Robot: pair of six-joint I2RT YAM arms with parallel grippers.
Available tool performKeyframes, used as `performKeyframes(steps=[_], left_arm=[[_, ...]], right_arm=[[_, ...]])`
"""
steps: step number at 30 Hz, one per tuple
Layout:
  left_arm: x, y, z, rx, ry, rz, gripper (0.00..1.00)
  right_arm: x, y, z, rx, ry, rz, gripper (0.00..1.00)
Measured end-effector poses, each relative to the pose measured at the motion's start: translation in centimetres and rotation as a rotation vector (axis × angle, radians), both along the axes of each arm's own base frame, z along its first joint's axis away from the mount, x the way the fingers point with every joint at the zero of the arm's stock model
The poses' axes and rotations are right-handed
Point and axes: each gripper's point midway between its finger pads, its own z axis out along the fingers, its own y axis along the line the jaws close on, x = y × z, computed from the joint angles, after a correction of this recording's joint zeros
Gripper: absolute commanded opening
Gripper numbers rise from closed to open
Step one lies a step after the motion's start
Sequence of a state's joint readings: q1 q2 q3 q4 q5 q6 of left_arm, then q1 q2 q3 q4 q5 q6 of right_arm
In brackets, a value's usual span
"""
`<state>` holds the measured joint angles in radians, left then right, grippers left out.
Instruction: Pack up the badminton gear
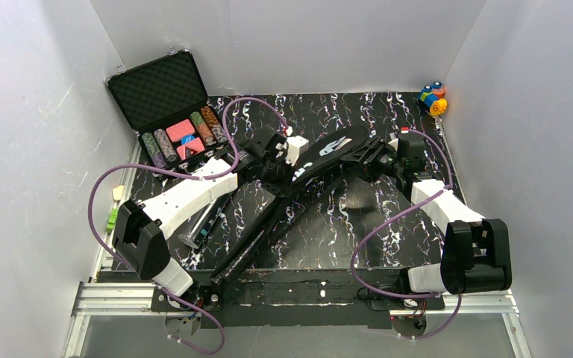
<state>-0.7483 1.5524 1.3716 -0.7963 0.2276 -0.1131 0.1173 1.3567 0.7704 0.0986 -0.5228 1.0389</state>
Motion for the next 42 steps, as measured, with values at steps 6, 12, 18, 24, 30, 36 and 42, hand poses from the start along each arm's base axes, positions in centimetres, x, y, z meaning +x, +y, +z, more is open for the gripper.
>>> performKeyframes(steps=[6,12,18,24,30,36,42], left_arm=[[-0.1,-0.1,0.0,-0.004,0.003,-0.004,0.00],[-0.1,-0.2,0.1,-0.008,0.005,-0.005,0.00],[-0.2,-0.2,0.1,-0.013,0.009,-0.009,0.00],[-0.2,-0.3,0.1,-0.015,0.011,-0.010,0.00],[-0.3,-0.3,0.1,-0.016,0.012,-0.011,0.00],[-0.3,-0.3,0.1,-0.017,0.013,-0.012,0.00],[-0.3,-0.3,0.1,-0.017,0.013,-0.012,0.00]], right_arm=[[0.7,-0.2,0.4,-0.007,-0.033,-0.022,0.49],[1.3,-0.1,1.3,0.011,-0.074,-0.031,0.37],[1.2,-0.1,1.0,0.034,-0.077,-0.039,0.28],[0.8,0.1,1.5,0.057,-0.082,-0.036,0.26],[-0.1,0.4,2.3,0.091,-0.114,-0.020,0.25],[-1.0,0.4,1.3,0.102,-0.084,-0.013,0.22],[-0.9,0.4,1.4,0.105,-0.084,-0.015,0.23]])
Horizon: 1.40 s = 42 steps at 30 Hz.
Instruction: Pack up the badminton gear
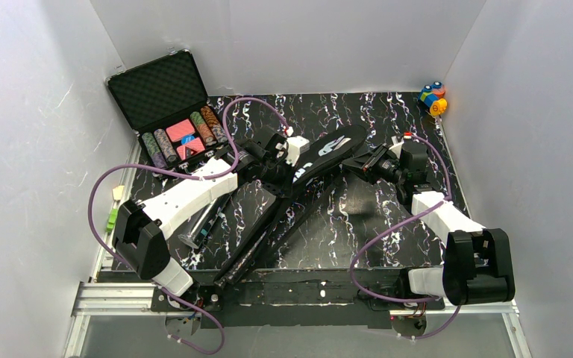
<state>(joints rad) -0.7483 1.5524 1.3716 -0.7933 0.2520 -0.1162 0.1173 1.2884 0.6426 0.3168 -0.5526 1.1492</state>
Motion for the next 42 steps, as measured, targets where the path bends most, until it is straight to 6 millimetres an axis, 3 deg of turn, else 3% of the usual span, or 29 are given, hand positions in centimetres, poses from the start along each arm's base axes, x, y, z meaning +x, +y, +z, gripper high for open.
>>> performKeyframes(steps=[4,12,19,35,42], left_arm=[[0.0,0.0,0.0,0.000,0.000,0.000,0.00],[0.0,0.0,0.0,0.000,0.000,0.000,0.00],[0.0,0.0,0.0,0.000,0.000,0.000,0.00],[0.0,0.0,0.0,0.000,0.001,-0.001,0.00],[0.0,0.0,0.0,-0.002,0.001,-0.002,0.00]], right_arm=[[0.0,0.0,-0.1,0.004,0.007,-0.001,0.42],[0.5,0.1,-0.7,0.005,0.015,-0.003,0.43],[0.9,0.1,-0.8,0.014,0.013,-0.011,0.37],[0.9,0.0,-0.1,0.010,-0.012,-0.016,0.01],[0.3,0.3,0.6,0.026,-0.026,0.003,0.01]])
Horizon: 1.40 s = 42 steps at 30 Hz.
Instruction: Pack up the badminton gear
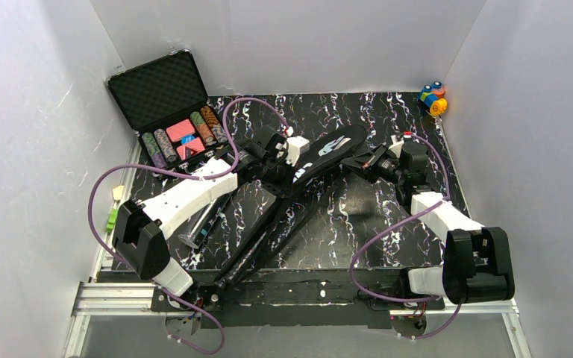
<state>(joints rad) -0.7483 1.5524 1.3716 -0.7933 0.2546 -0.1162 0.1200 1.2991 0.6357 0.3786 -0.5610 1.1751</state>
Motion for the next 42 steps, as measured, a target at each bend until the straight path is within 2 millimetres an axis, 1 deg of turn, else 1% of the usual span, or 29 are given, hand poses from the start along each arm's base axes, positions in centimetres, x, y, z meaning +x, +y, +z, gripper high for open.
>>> performKeyframes(steps=[5,9,11,13,14,18,22,26,30,33,35,37,42], left_arm=[[0.0,0.0,0.0,0.000,0.001,-0.001,0.00],[0.0,0.0,0.0,-0.001,0.001,-0.001,0.00],[0.0,0.0,0.0,-0.001,0.002,-0.001,0.00],[-0.1,0.0,0.0,-0.002,0.004,-0.004,0.00],[-0.2,0.0,0.0,-0.003,0.006,-0.006,0.00],[-0.5,0.1,-0.1,0.001,0.019,-0.019,0.00],[-0.7,0.1,0.0,0.001,0.021,-0.032,0.00],[-0.9,0.0,0.1,-0.001,0.024,-0.044,0.00],[-1.0,0.0,0.4,-0.005,0.026,-0.050,0.00],[-1.0,0.0,0.4,-0.007,0.028,-0.053,0.00],[-1.1,-0.1,0.5,-0.009,0.029,-0.055,0.00],[-1.1,-0.1,0.5,-0.010,0.029,-0.056,0.00],[-1.1,-0.2,0.6,-0.015,0.032,-0.059,0.00]], right_arm=[[-0.9,1.1,-0.3,0.003,0.005,0.034,0.02],[-1.5,1.9,-0.6,-0.005,0.017,0.063,0.50],[-1.6,1.8,-1.1,-0.024,0.032,0.060,0.63],[-1.6,1.6,-1.5,-0.036,0.049,0.051,0.72],[-1.5,1.5,-1.7,-0.044,0.056,0.046,0.74],[-0.6,1.2,-1.6,-0.062,0.054,0.028,0.76],[0.2,1.0,-1.2,-0.066,0.042,0.009,0.76],[0.6,0.8,-1.1,-0.072,0.036,-0.009,0.75],[1.2,-0.4,-0.8,-0.074,0.028,-0.049,0.74],[1.6,-1.7,0.0,-0.072,0.003,-0.086,0.72],[1.7,-2.3,0.6,-0.070,-0.016,-0.102,0.70],[1.7,-2.5,0.9,-0.067,-0.028,-0.103,0.68],[1.2,-2.0,0.3,-0.040,-0.019,-0.076,0.66]])
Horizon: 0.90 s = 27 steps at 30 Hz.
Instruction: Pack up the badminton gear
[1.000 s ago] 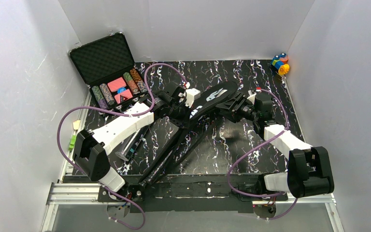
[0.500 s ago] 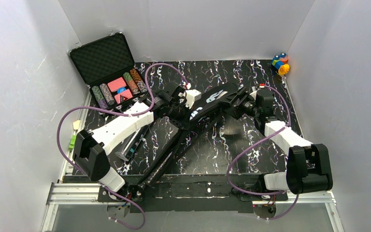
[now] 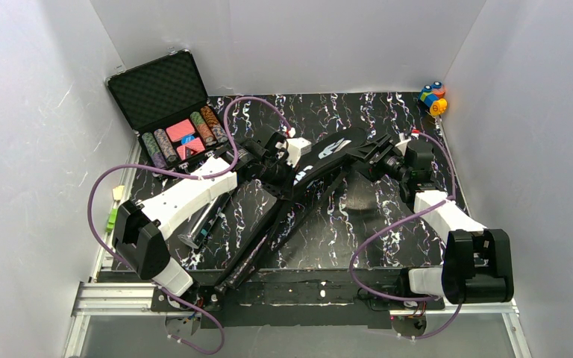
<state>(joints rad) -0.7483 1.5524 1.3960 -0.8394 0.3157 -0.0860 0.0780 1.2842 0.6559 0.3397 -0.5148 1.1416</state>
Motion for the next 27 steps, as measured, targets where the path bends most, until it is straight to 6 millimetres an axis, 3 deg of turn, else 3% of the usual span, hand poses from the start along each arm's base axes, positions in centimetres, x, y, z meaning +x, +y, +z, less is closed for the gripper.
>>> performKeyframes(steps=[8,15,27], left_arm=[[0.0,0.0,0.0,-0.001,0.000,0.000,0.00],[0.1,-0.1,0.3,-0.006,-0.005,0.000,0.00],[0.2,0.0,1.0,-0.007,-0.011,-0.002,0.00]], right_arm=[[-0.5,0.9,0.2,0.011,-0.003,0.032,0.64],[-2.4,3.0,0.6,-0.007,-0.006,0.083,0.64],[-1.9,2.8,-0.2,-0.057,0.016,0.027,0.65]])
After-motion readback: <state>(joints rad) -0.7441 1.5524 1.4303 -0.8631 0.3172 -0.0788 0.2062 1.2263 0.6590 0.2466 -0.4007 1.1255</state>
